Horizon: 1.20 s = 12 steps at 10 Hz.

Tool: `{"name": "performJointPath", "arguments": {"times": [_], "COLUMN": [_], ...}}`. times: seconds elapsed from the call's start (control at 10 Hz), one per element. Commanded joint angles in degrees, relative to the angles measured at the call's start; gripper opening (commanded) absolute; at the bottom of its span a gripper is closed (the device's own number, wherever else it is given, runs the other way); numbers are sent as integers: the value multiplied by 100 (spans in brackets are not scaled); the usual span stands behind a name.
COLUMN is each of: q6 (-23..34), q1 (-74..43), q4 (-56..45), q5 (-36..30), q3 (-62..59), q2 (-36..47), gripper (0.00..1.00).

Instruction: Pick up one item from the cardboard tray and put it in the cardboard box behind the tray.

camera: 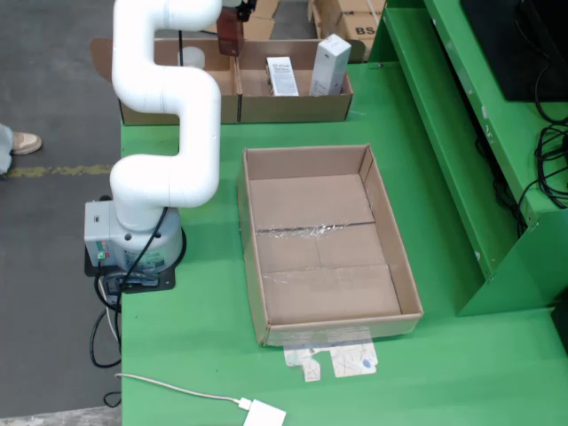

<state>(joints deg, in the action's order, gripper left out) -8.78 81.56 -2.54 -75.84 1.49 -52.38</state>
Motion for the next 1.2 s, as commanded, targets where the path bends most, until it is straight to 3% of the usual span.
{"name": "performJointPath", "arguments": {"times": [0.0, 0.5, 0.9, 1.1], "q6": [-111, -5, 253, 242], "q1": [270, 703, 888, 905], "q4": [-1218, -554, 813, 867], "q5": [-140, 77, 566, 580], "q3": [-149, -149, -149, -149], "q2": [731, 334, -267, -303], "gripper": [0, 0, 0, 0]}}
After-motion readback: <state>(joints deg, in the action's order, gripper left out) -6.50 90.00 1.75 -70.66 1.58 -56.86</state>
